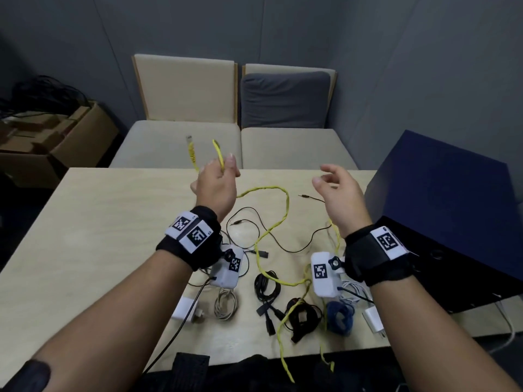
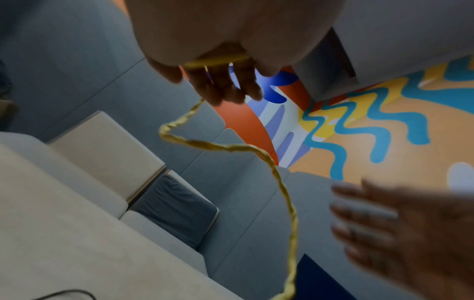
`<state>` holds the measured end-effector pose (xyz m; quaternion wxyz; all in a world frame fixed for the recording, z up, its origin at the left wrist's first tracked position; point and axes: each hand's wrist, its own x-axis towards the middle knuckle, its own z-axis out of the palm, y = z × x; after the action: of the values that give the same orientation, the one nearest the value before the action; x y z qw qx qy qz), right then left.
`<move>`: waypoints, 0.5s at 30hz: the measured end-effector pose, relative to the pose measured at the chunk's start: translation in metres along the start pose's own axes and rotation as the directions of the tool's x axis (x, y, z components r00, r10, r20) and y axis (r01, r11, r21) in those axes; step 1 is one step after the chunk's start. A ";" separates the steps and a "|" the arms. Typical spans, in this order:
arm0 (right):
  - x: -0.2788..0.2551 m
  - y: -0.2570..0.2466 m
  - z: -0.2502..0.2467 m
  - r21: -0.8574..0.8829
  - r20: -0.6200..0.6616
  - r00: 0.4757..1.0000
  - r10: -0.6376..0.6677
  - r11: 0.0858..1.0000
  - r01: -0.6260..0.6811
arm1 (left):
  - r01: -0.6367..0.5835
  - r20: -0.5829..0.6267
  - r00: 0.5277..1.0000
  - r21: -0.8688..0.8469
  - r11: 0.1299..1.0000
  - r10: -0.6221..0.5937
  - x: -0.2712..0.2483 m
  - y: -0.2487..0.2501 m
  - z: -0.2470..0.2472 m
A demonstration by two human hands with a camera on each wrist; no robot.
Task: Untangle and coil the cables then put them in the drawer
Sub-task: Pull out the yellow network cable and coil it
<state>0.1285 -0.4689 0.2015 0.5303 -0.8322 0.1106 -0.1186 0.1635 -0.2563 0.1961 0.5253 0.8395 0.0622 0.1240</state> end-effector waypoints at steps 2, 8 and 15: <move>-0.007 -0.015 0.004 -0.060 0.086 0.983 -0.161 0.984 0.167 | -0.063 0.066 0.996 -0.046 0.997 0.066 -0.004 0.001 -0.001; -0.006 -0.030 0.033 -0.179 0.407 0.834 -0.372 0.863 0.472 | -0.348 0.423 0.852 0.017 0.938 0.308 -0.029 0.010 0.009; -0.017 -0.015 0.029 -0.214 0.503 0.840 -0.202 0.913 0.347 | -0.374 0.393 0.845 -0.050 0.926 0.362 -0.021 0.004 -0.009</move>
<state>0.1219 -0.4326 0.2019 0.3873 -0.9128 -0.1266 0.0292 0.1408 -0.2555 0.2003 0.4813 0.8508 -0.2052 0.0494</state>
